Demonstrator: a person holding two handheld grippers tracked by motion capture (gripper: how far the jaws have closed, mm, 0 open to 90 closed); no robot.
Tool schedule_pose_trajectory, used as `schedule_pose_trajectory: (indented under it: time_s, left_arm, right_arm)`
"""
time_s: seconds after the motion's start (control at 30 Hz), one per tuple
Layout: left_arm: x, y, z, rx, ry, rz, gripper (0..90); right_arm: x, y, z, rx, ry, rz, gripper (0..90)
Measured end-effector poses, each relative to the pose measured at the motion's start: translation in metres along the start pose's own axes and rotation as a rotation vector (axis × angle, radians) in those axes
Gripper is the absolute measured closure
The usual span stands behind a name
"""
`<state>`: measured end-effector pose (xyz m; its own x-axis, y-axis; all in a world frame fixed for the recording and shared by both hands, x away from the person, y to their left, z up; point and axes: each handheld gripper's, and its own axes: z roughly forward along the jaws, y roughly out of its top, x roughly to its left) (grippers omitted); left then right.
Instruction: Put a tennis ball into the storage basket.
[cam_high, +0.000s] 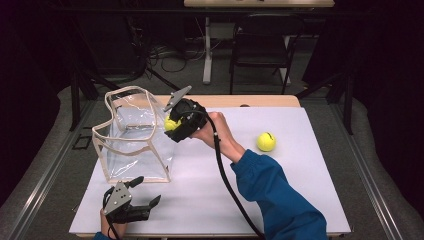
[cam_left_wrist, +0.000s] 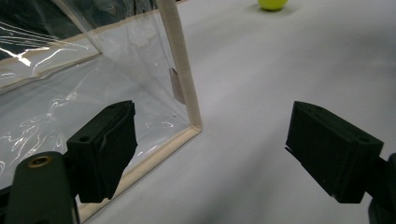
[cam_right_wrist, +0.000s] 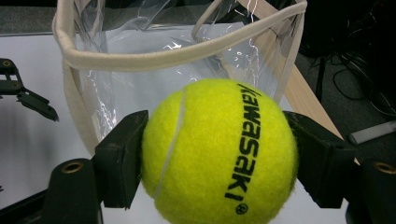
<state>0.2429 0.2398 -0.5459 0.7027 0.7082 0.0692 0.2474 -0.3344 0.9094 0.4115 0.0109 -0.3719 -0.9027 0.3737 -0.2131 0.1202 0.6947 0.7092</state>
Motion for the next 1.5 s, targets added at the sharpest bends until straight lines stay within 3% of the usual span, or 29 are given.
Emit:
schedule_pose_trajectory:
  time_s: [0.7,1.5]
  left_arm:
    - [0.0,0.0,-0.001,-0.005,0.0,0.0,16.1]
    - [0.001,0.0,-0.002,-0.005,0.001,0.007,16.1]
  right_arm:
    - [-0.005,0.014,-0.002,-0.032,-0.011,0.009,25.8]
    - [-0.003,0.031,-0.009,-0.07,-0.014,-0.012,25.8]
